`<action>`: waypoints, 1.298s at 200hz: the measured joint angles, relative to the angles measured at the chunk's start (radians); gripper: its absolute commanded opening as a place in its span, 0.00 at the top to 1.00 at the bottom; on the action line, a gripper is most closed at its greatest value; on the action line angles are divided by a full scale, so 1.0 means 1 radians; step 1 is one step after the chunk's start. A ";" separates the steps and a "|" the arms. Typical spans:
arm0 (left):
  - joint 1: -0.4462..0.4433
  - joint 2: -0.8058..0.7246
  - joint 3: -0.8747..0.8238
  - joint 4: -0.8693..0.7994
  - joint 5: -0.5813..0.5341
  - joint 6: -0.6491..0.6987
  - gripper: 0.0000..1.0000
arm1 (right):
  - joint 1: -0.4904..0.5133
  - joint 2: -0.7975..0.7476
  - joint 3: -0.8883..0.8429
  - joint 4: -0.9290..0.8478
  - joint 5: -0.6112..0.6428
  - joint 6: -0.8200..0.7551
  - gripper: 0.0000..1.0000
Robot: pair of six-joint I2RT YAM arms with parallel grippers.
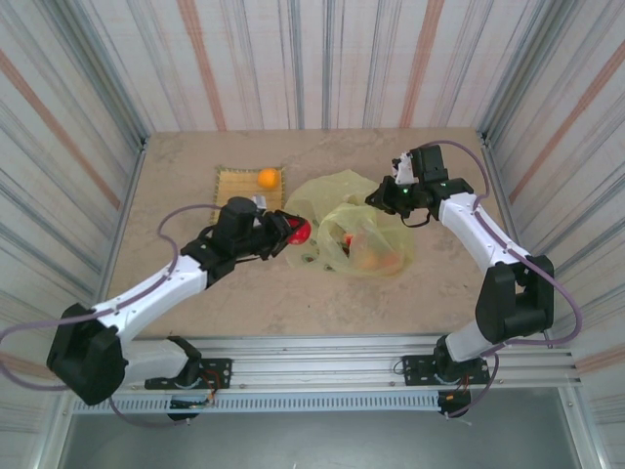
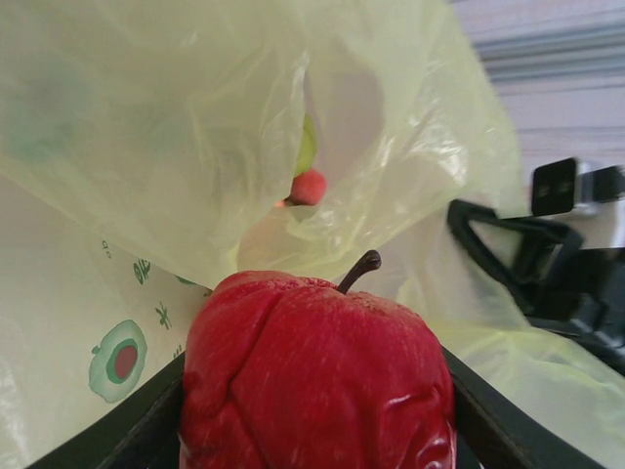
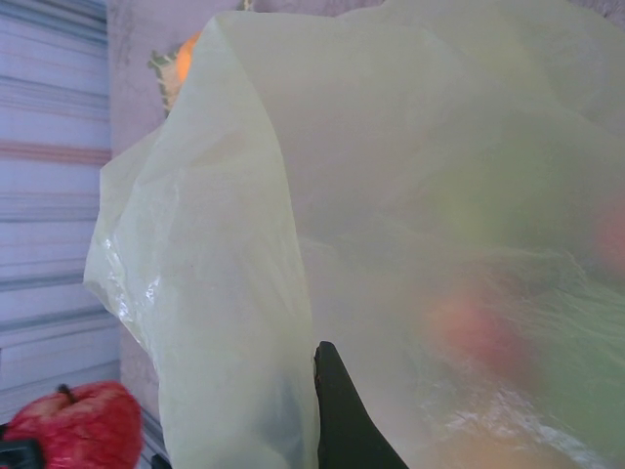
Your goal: Place the fruits into the plastic bag
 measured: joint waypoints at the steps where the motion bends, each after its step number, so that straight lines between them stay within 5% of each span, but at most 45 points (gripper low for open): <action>1: -0.001 0.003 0.001 0.000 0.000 0.001 0.45 | 0.000 0.000 0.000 0.000 0.000 0.000 1.00; 115: -0.164 0.465 0.325 0.038 0.094 0.203 0.35 | 0.004 -0.031 0.000 -0.002 0.004 0.011 1.00; 259: -0.169 0.500 0.385 -0.094 0.107 0.402 0.19 | -0.005 -0.032 -0.001 -0.002 0.004 0.011 1.00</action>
